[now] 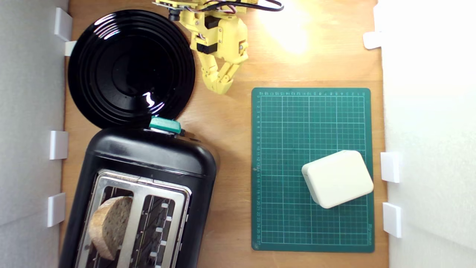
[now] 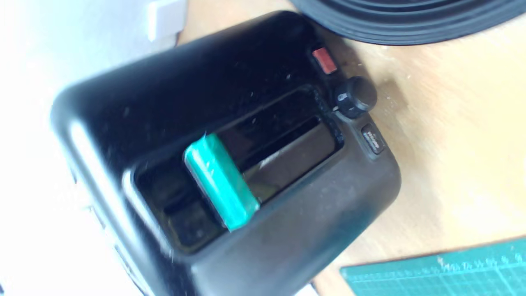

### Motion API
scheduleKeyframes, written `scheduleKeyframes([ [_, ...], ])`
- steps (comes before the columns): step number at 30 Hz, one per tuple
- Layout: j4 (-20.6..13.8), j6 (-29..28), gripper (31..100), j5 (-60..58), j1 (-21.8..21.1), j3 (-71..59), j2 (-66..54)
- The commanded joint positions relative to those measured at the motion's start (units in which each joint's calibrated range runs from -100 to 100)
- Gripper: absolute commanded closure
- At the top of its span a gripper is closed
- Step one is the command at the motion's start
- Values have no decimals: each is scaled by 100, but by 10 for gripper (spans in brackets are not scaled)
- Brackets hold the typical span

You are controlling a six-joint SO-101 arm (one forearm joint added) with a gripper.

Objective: Start toaster

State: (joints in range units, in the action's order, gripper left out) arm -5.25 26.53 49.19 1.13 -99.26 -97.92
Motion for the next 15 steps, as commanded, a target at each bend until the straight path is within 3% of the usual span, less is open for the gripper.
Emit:
scheduleKeyframes([
  [1,-169,322,989,10,181,526,508],
  [8,-366,962,989,19,451,2397,2215],
  [15,-1567,1098,989,19,530,3797,3547],
])
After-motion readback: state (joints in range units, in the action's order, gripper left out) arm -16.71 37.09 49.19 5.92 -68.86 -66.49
